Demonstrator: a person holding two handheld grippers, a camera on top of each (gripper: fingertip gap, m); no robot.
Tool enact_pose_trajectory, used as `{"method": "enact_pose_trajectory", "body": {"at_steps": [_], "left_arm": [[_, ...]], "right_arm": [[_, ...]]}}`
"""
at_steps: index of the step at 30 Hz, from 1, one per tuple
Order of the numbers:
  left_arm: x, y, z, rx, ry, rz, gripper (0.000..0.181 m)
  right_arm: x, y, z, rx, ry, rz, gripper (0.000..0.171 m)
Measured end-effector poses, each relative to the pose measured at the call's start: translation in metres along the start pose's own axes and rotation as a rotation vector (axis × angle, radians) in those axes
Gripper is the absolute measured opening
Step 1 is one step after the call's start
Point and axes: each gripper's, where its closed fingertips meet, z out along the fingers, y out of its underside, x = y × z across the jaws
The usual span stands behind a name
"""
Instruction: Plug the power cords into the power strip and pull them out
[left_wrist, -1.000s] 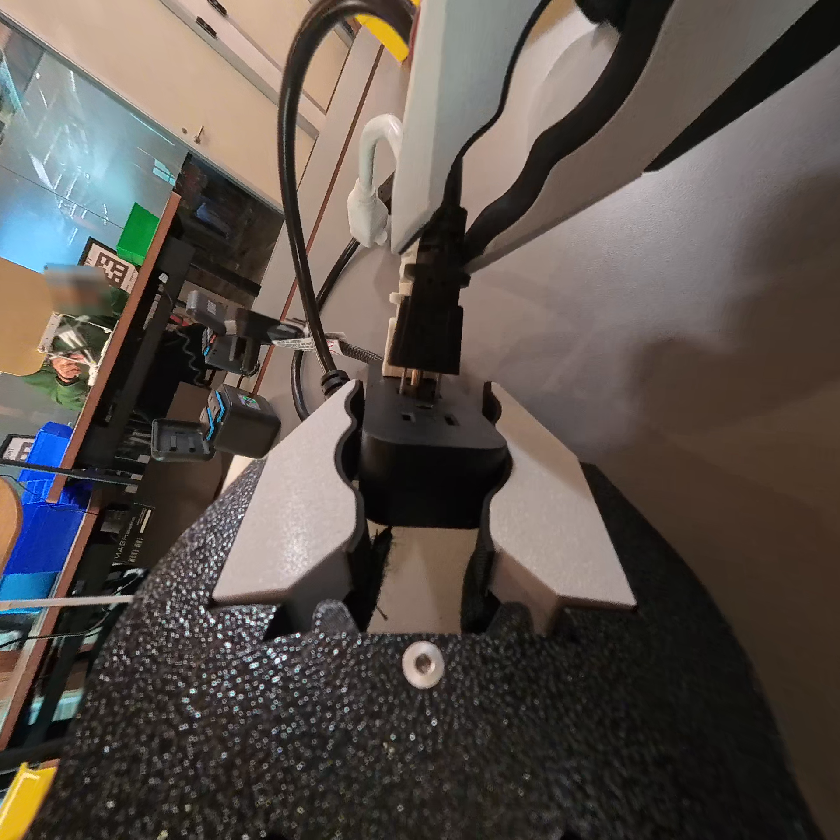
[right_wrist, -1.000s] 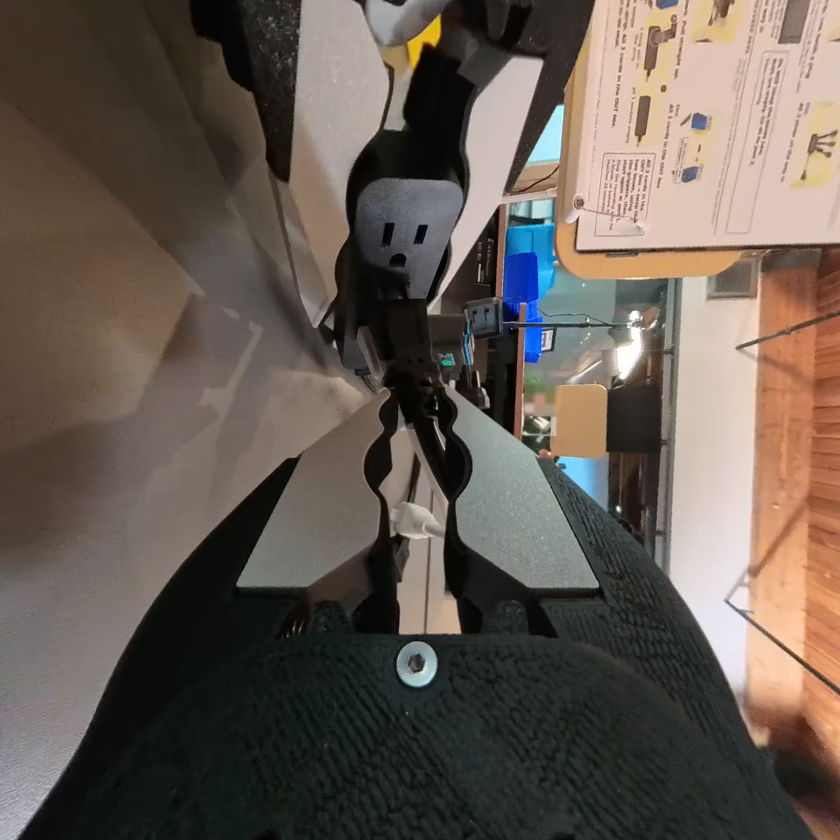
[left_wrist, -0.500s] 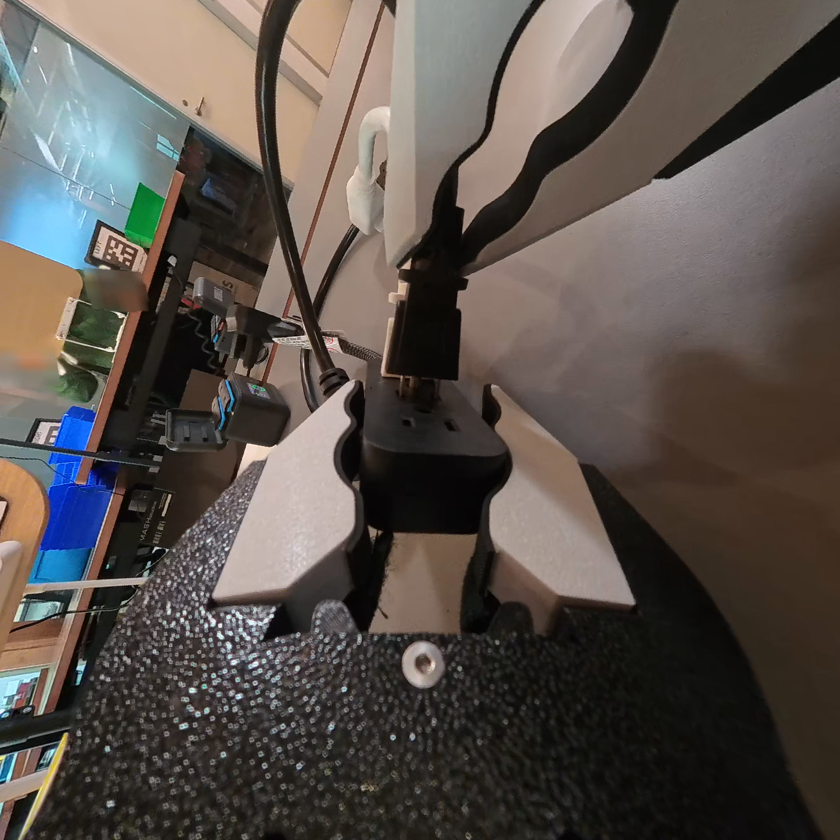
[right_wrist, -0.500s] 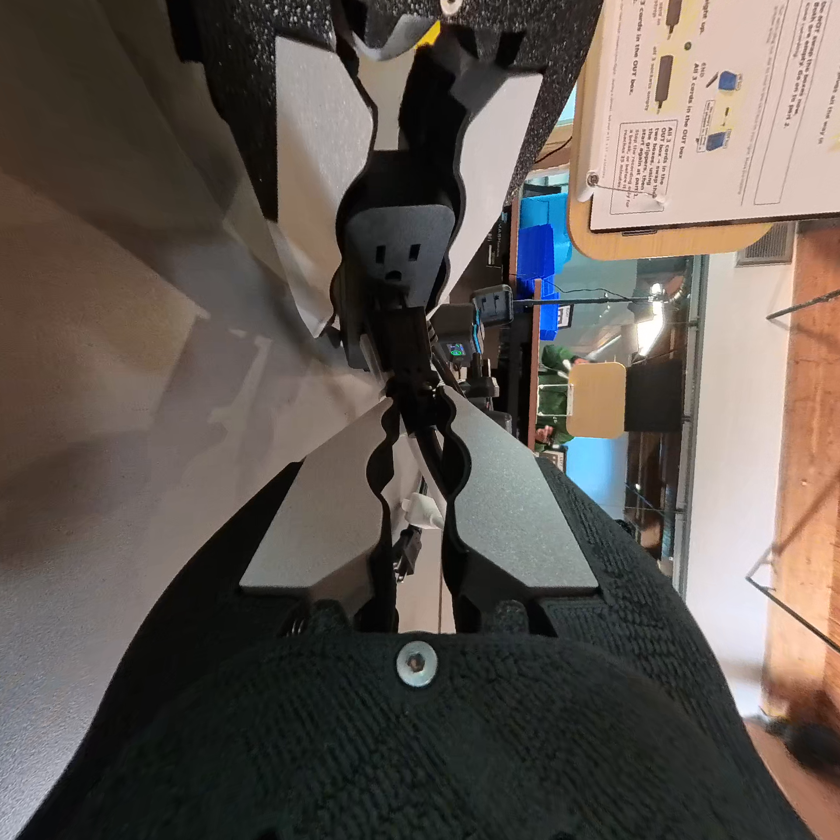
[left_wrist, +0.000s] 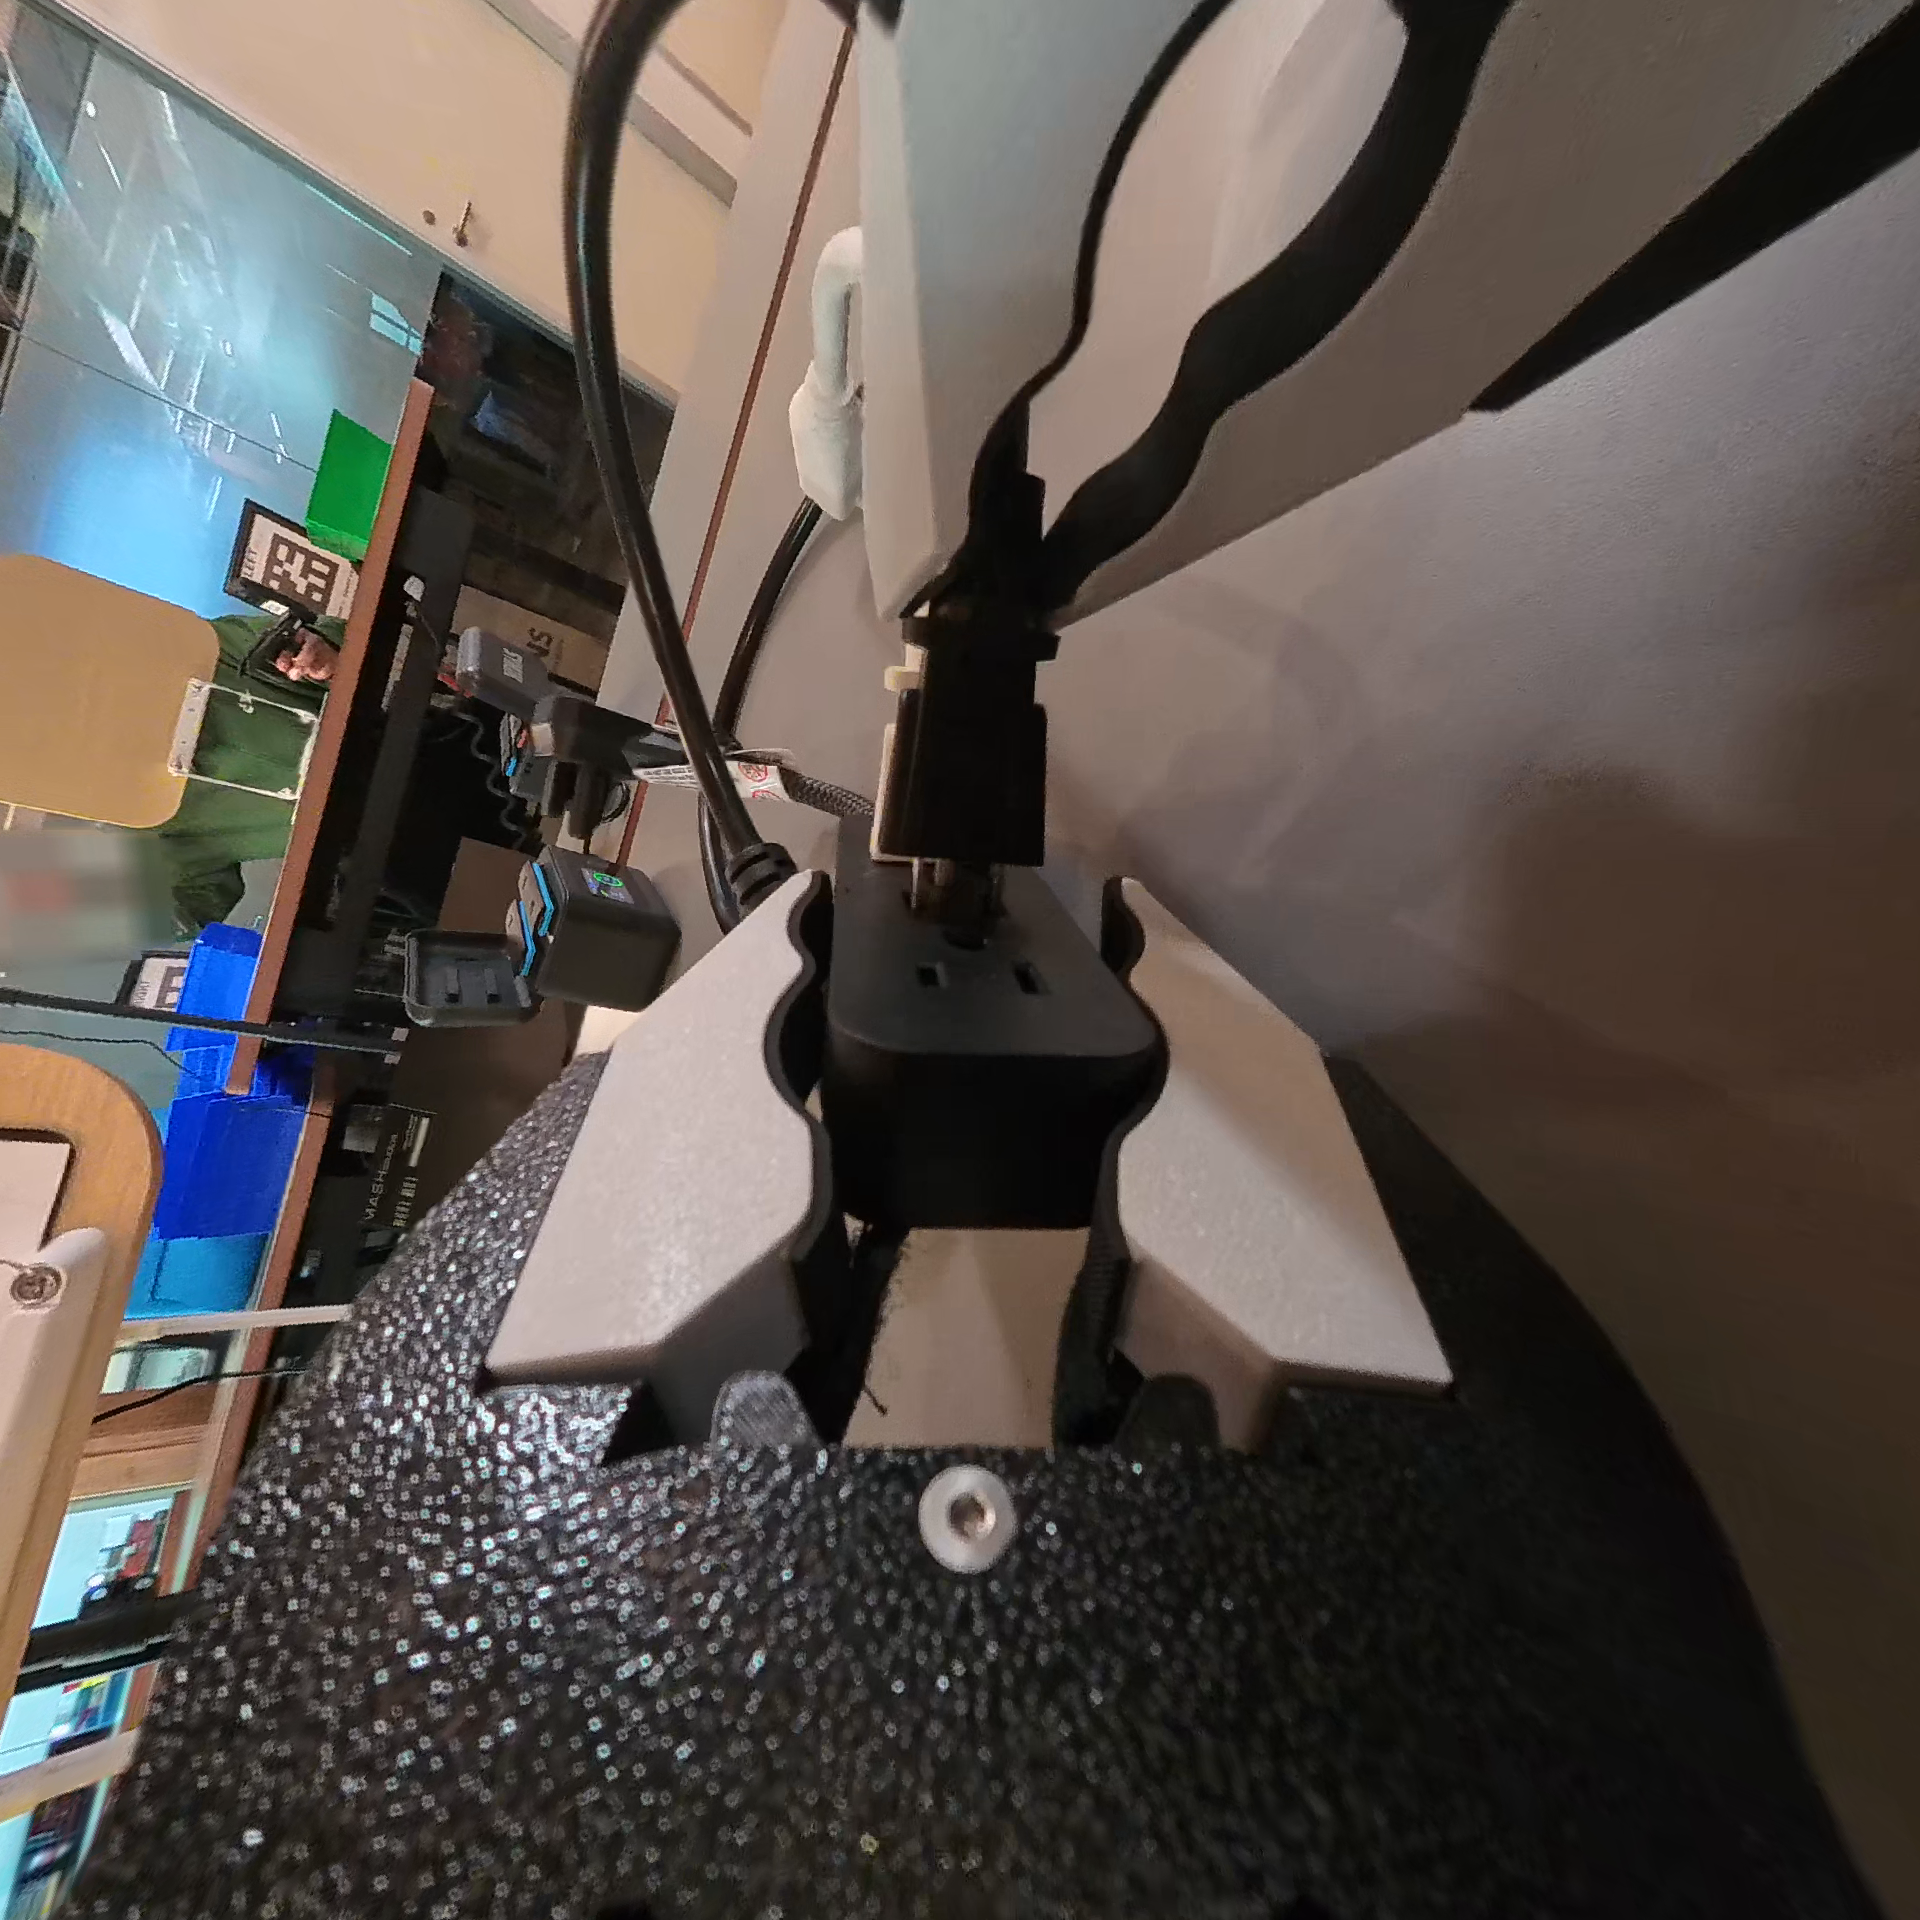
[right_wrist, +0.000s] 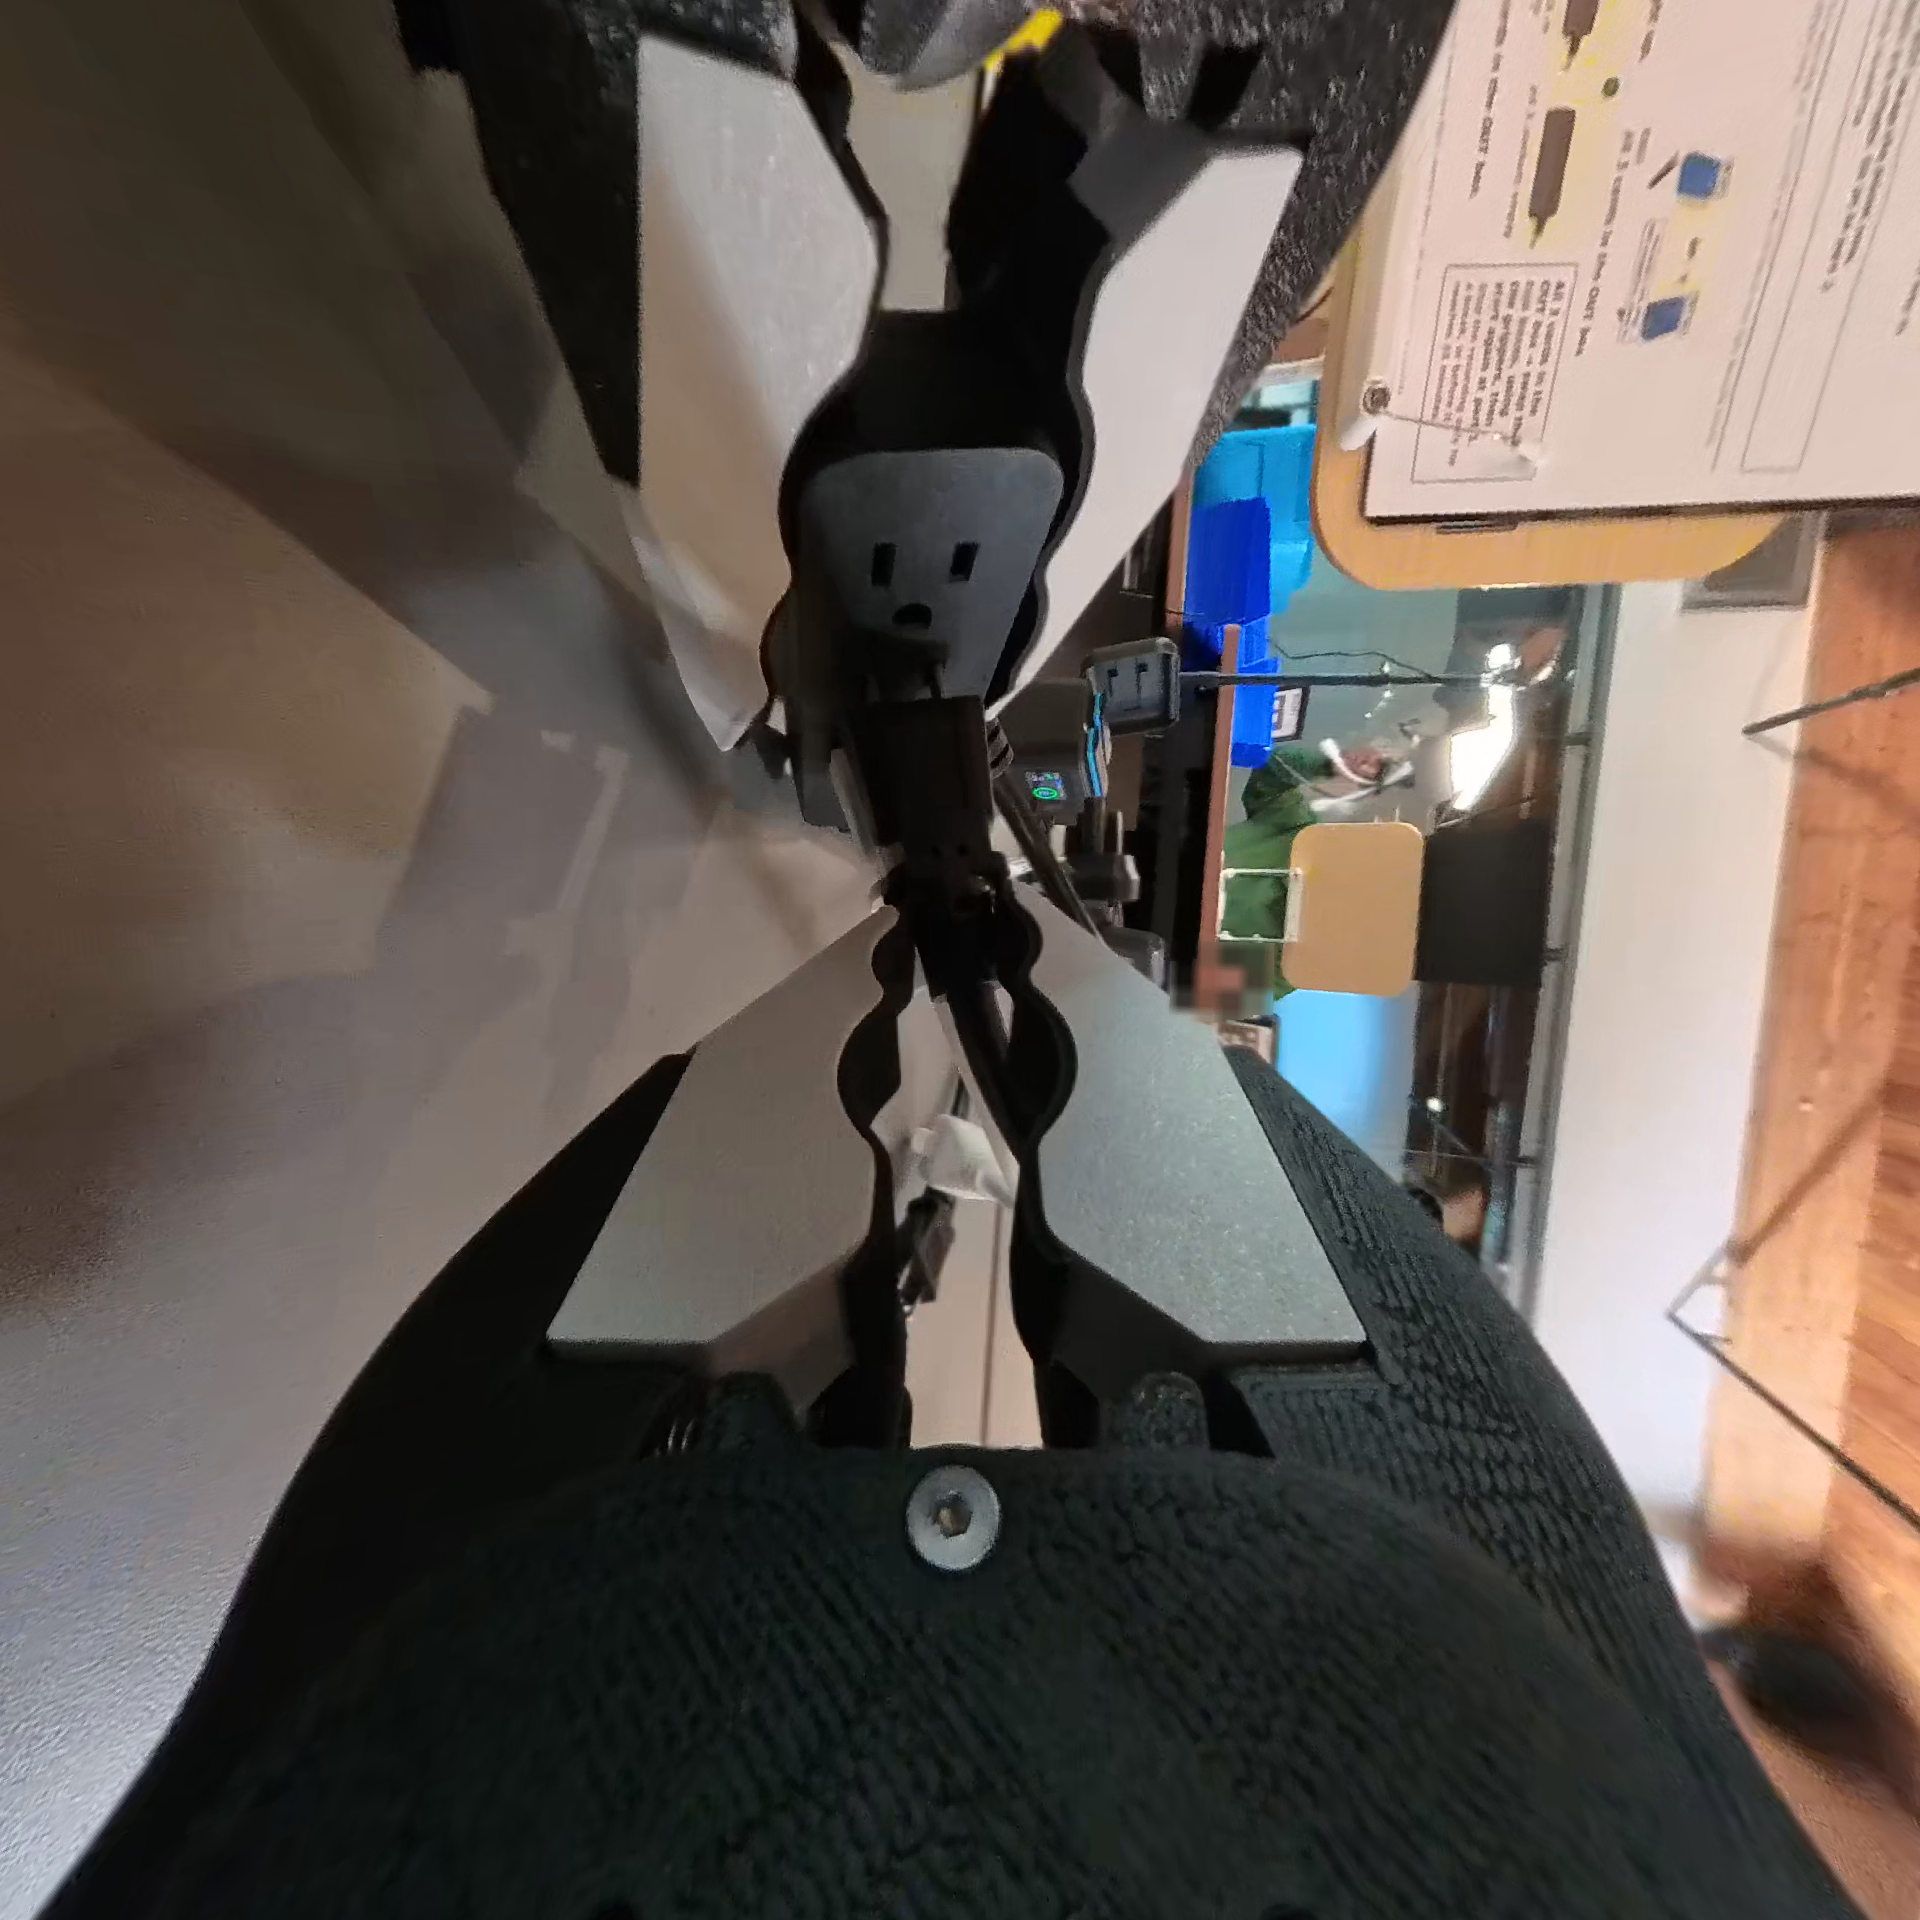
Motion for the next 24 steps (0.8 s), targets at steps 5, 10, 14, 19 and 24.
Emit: {"method": "enact_pose_trajectory", "body": {"at_steps": [5, 10, 14, 19, 24], "left_arm": [[-0.004, 0.006, 0.001, -0.005, -0.002, -0.018, 0.050], [-0.006, 0.006, 0.001, 0.017, 0.008, -0.066, 0.051], [-0.002, -0.002, -0.001, 0.092, 0.026, -0.100, 0.064], [-0.002, 0.006, 0.000, 0.059, -0.001, 0.031, 0.071], [-0.009, 0.010, 0.000, 0.031, -0.065, 0.118, 0.053]], "right_arm": [[0.001, -0.003, 0.004, 0.005, 0.026, 0.011, 0.012], [0.003, 0.001, 0.009, 0.028, -0.013, 0.130, 0.014], [-0.008, 0.001, 0.013, 0.053, -0.048, 0.144, 0.014], [-0.010, 0.001, 0.015, 0.072, -0.042, 0.151, 0.014], [-0.014, 0.000, 0.019, 0.096, -0.053, 0.204, 0.014]]}}
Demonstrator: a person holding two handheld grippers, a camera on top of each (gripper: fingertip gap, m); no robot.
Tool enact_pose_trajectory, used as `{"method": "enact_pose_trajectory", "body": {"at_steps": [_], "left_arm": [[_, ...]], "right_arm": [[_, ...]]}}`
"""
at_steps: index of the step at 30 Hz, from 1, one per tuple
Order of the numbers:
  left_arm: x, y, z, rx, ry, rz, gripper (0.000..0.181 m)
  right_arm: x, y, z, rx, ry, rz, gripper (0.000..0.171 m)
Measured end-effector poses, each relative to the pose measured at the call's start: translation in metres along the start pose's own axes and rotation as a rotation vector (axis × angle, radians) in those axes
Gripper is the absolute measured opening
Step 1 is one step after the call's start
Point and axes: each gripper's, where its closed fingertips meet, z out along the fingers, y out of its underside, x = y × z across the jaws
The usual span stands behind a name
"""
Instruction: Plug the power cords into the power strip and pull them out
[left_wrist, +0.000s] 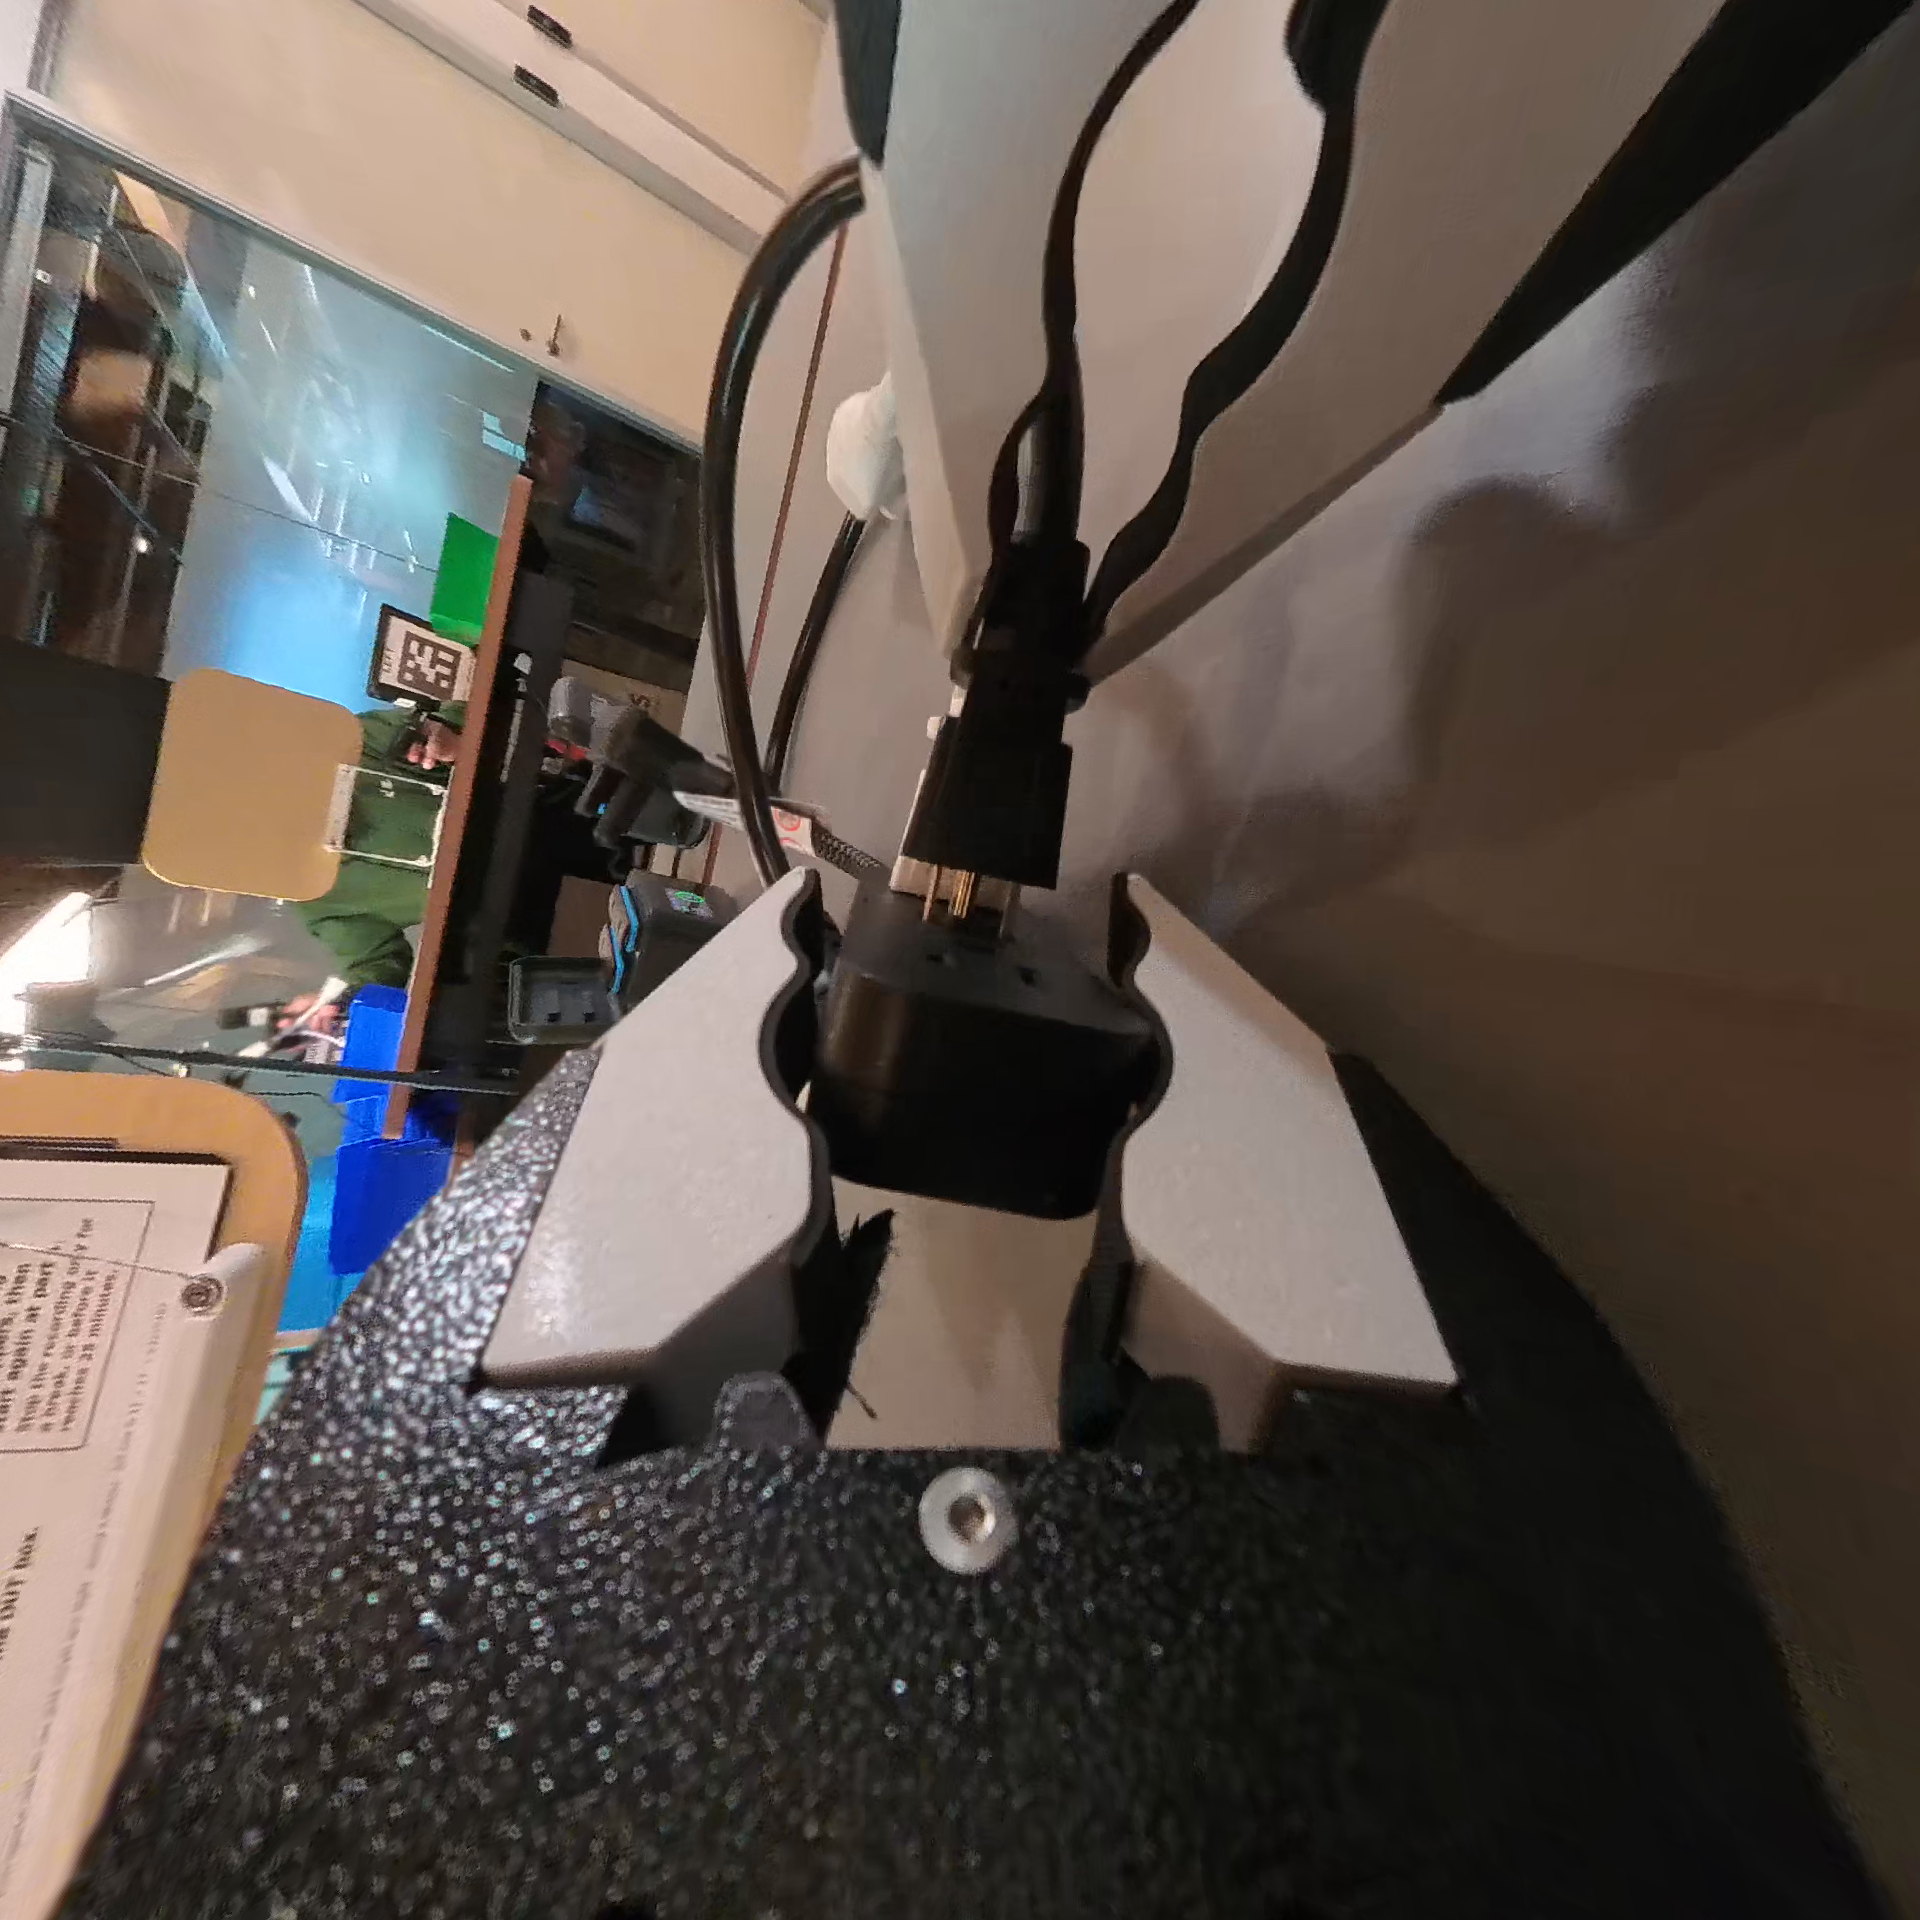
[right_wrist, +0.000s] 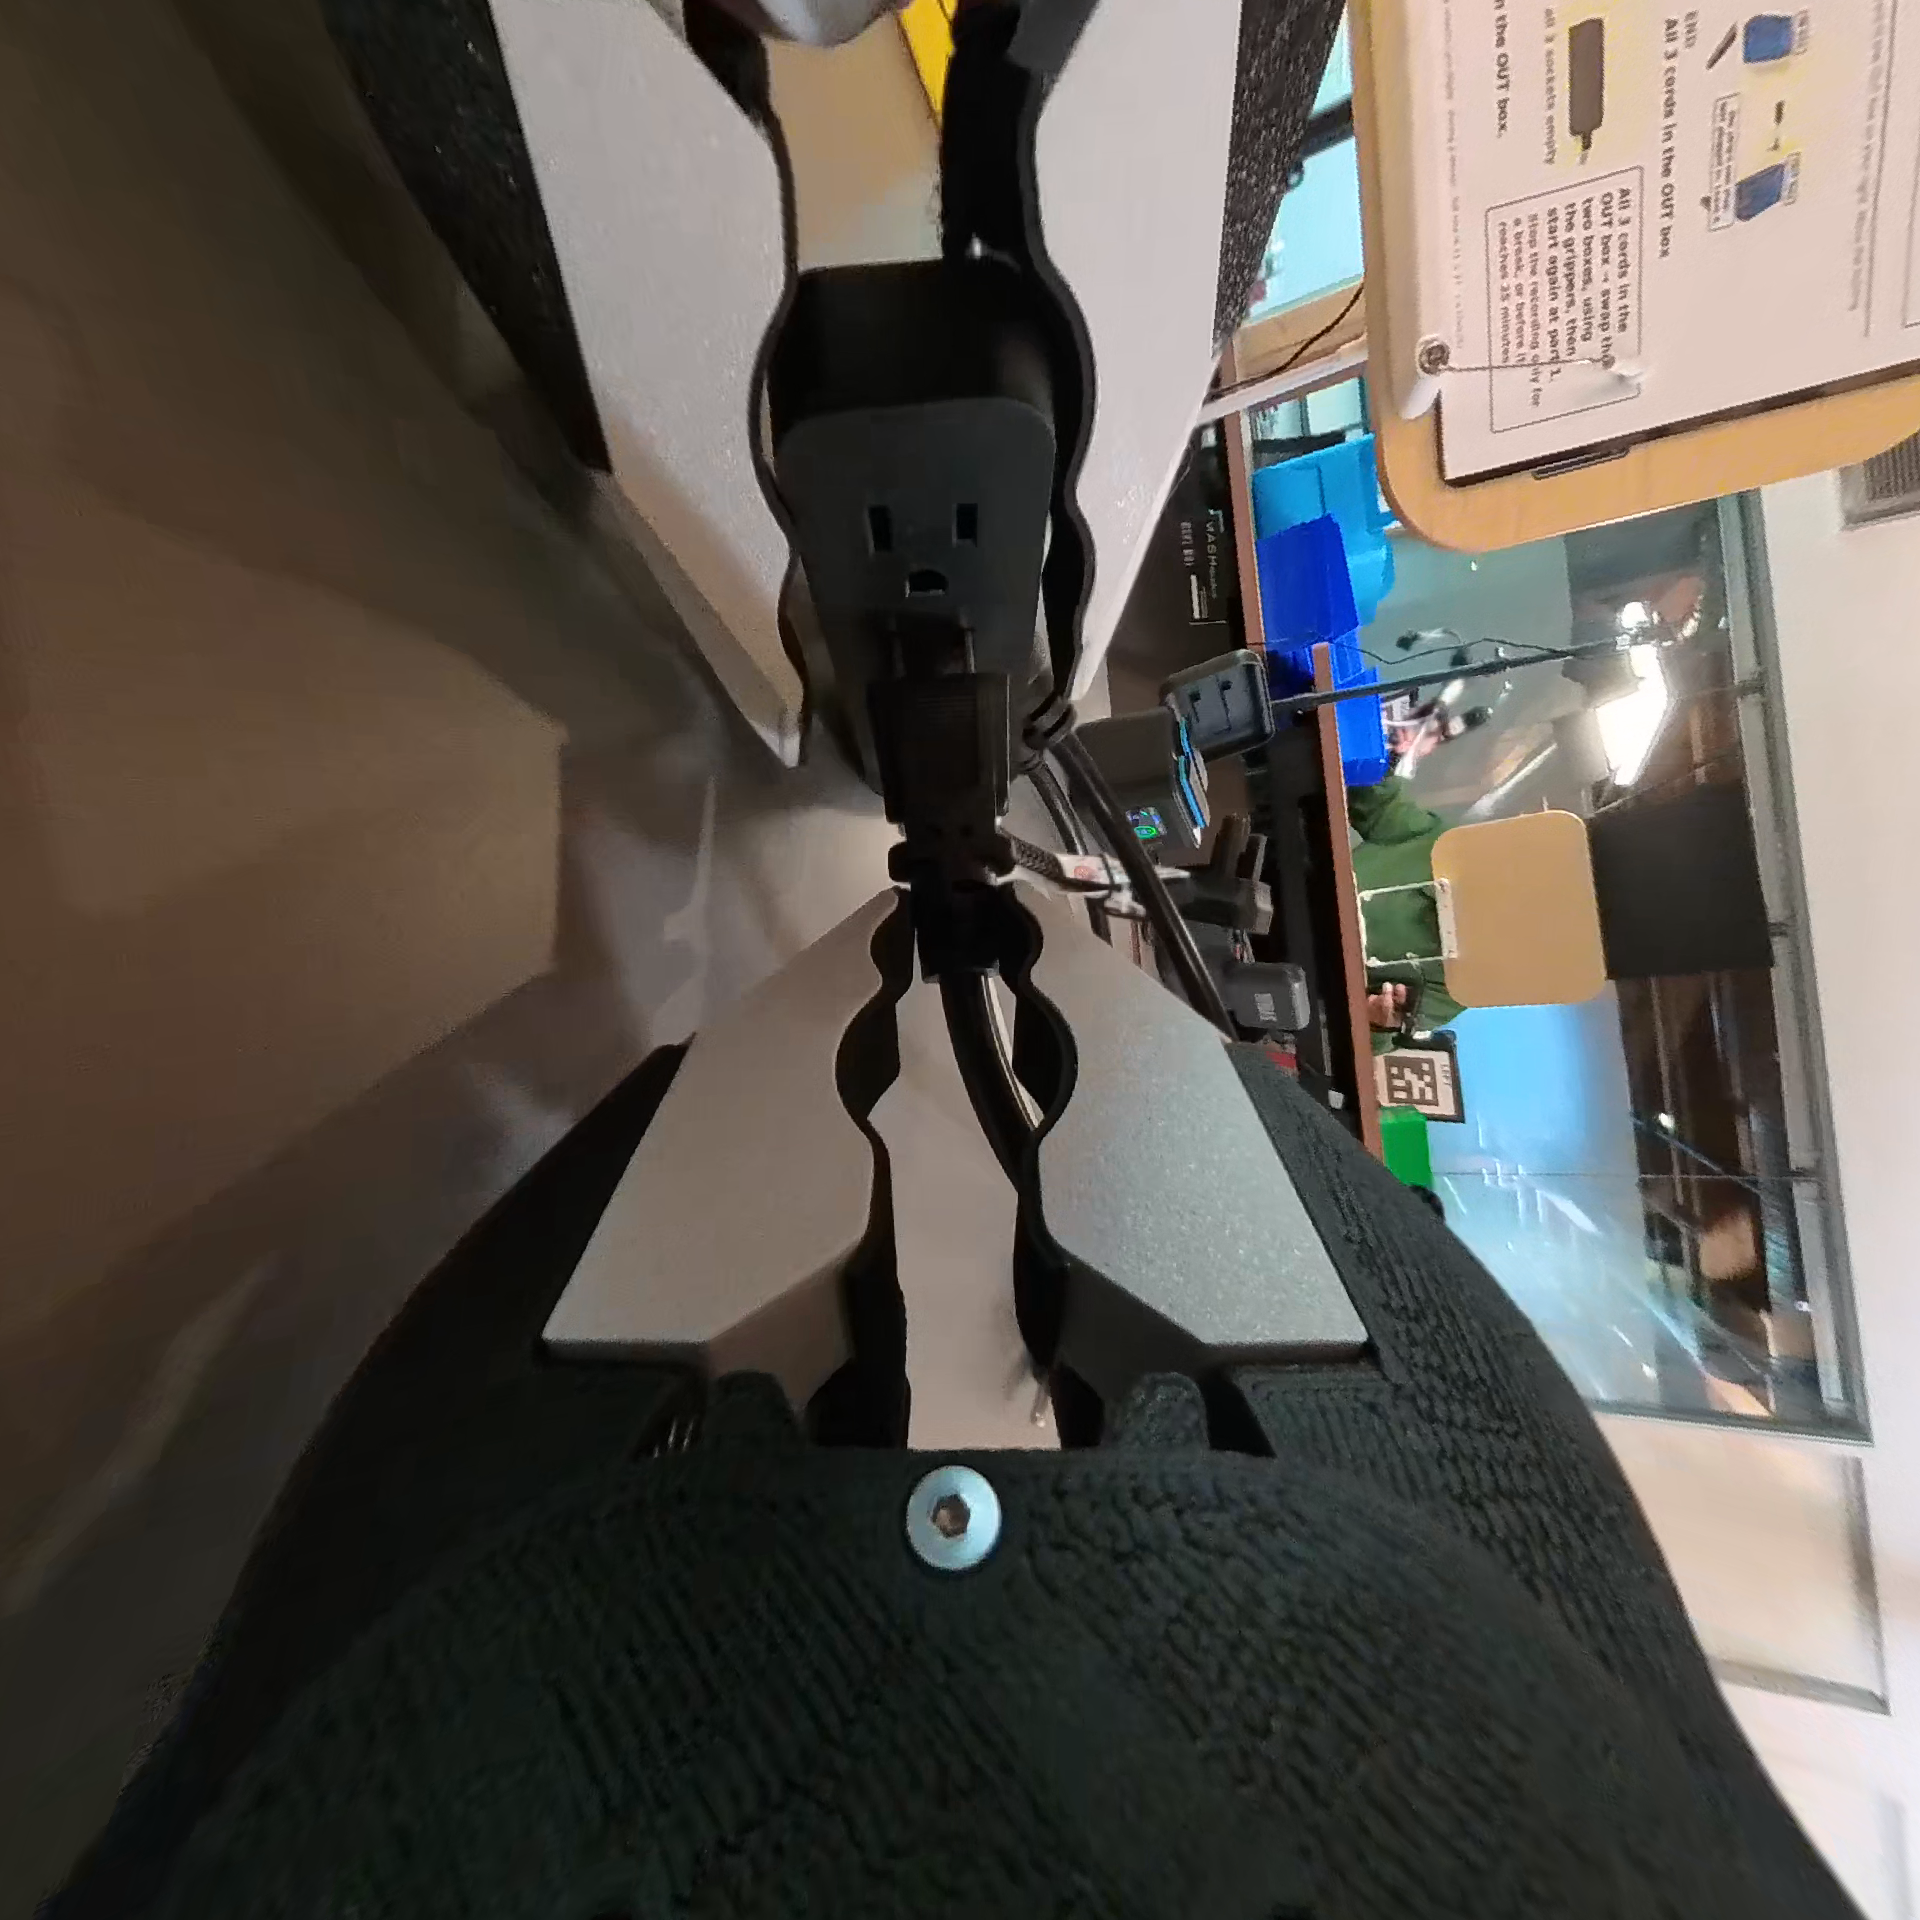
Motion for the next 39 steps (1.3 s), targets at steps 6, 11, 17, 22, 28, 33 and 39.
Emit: {"method": "enact_pose_trajectory", "body": {"at_steps": [6, 11, 17, 22, 28, 33, 39], "left_arm": [[-0.002, 0.002, 0.000, -0.010, 0.005, -0.022, 0.052], [-0.006, 0.004, 0.000, 0.020, 0.037, -0.110, 0.053], [-0.007, 0.007, 0.000, 0.027, 0.046, -0.128, 0.052], [-0.012, 0.012, 0.000, 0.065, 0.058, -0.209, 0.052], [-0.014, 0.022, -0.002, 0.089, 0.080, -0.257, 0.052], [-0.014, 0.020, -0.001, 0.091, 0.069, -0.252, 0.052], [-0.015, 0.023, -0.002, 0.108, 0.083, -0.305, 0.052]], "right_arm": [[-0.001, -0.007, -0.003, 0.093, -0.039, 0.076, 0.034], [0.005, -0.014, -0.001, 0.143, -0.064, 0.055, 0.046], [0.003, -0.023, -0.008, 0.209, -0.187, 0.079, 0.054], [0.017, -0.026, 0.004, 0.185, -0.150, -0.077, 0.044], [0.025, -0.041, 0.006, 0.166, -0.376, -0.024, 0.065], [0.010, -0.033, 0.018, 0.055, -0.466, -0.104, 0.058], [0.011, -0.029, 0.031, 0.049, -0.352, -0.211, 0.023]]}}
